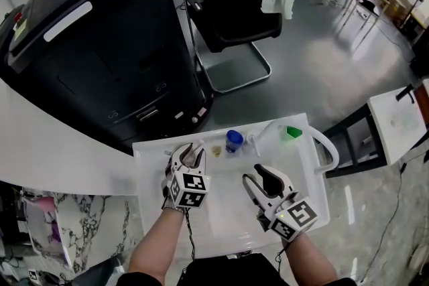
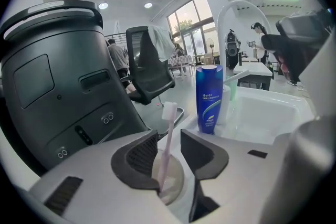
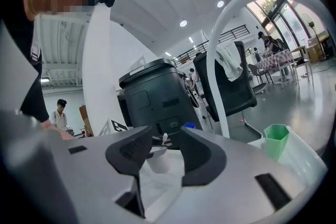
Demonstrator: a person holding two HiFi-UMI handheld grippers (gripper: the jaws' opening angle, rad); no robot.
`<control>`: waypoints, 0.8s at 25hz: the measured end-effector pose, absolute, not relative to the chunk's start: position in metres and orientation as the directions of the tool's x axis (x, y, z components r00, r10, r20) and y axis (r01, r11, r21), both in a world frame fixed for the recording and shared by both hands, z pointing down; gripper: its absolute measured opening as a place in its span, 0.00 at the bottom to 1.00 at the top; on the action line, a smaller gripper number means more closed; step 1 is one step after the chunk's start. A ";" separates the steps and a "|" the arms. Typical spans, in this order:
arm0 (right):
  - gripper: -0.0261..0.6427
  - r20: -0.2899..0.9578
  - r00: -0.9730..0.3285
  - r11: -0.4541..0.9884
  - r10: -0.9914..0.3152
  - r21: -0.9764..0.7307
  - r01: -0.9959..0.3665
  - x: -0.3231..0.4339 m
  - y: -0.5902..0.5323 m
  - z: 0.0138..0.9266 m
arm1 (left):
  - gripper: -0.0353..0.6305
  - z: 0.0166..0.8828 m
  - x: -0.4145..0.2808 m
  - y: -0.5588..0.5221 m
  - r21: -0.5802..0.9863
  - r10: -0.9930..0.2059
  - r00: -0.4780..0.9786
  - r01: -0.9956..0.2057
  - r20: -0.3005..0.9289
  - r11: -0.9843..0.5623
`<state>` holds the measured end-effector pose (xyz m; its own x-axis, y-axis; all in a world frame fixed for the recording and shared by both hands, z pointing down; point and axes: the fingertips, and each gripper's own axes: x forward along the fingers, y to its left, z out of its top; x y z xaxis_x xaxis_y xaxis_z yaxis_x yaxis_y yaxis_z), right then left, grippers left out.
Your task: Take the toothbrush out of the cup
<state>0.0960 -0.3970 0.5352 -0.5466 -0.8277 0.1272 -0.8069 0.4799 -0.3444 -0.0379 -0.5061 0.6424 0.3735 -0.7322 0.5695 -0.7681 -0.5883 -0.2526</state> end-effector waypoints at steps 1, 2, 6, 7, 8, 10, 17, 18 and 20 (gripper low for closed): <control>0.31 0.127 -0.546 0.480 -0.828 -0.345 -0.807 0.096 -0.397 0.535 | 0.28 0.643 -0.037 -0.506 -0.254 -0.732 0.373 -0.767 0.571 -0.589; 0.31 0.127 -0.546 0.479 -0.828 -0.345 -0.807 0.096 -0.397 0.535 | 0.27 0.643 -0.037 -0.507 -0.257 -0.732 0.371 -0.766 0.571 -0.589; 0.30 0.127 -0.543 0.475 -0.830 -0.348 -0.808 0.097 -0.397 0.535 | 0.19 0.642 -0.039 -0.509 -0.275 -0.743 0.355 -0.769 0.568 -0.578; 0.29 0.126 -0.542 0.474 -0.831 -0.349 -0.808 0.097 -0.398 0.534 | 0.17 0.641 -0.040 -0.509 -0.278 -0.745 0.351 -0.770 0.567 -0.574; 0.29 0.126 -0.542 0.473 -0.831 -0.351 -0.808 0.098 -0.398 0.534 | 0.15 0.641 -0.040 -0.509 -0.280 -0.747 0.349 -0.771 0.566 -0.572; 0.29 0.126 -0.541 0.472 -0.831 -0.355 -0.807 0.098 -0.398 0.534 | 0.12 0.640 -0.042 -0.510 -0.283 -0.749 0.345 -0.772 0.565 -0.569; 0.27 0.111 -0.543 0.476 -0.832 -0.359 -0.803 0.100 -0.396 0.528 | 0.10 0.632 -0.048 -0.511 -0.297 -0.777 0.324 -0.790 0.540 -0.536; 0.27 0.108 -0.545 0.479 -0.832 -0.358 -0.802 0.100 -0.396 0.527 | 0.10 0.629 -0.050 -0.511 -0.301 -0.784 0.319 -0.795 0.533 -0.527; 0.26 0.099 -0.549 0.485 -0.830 -0.358 -0.798 0.100 -0.395 0.524 | 0.10 0.622 -0.055 -0.511 -0.306 -0.801 0.309 -0.807 0.513 -0.506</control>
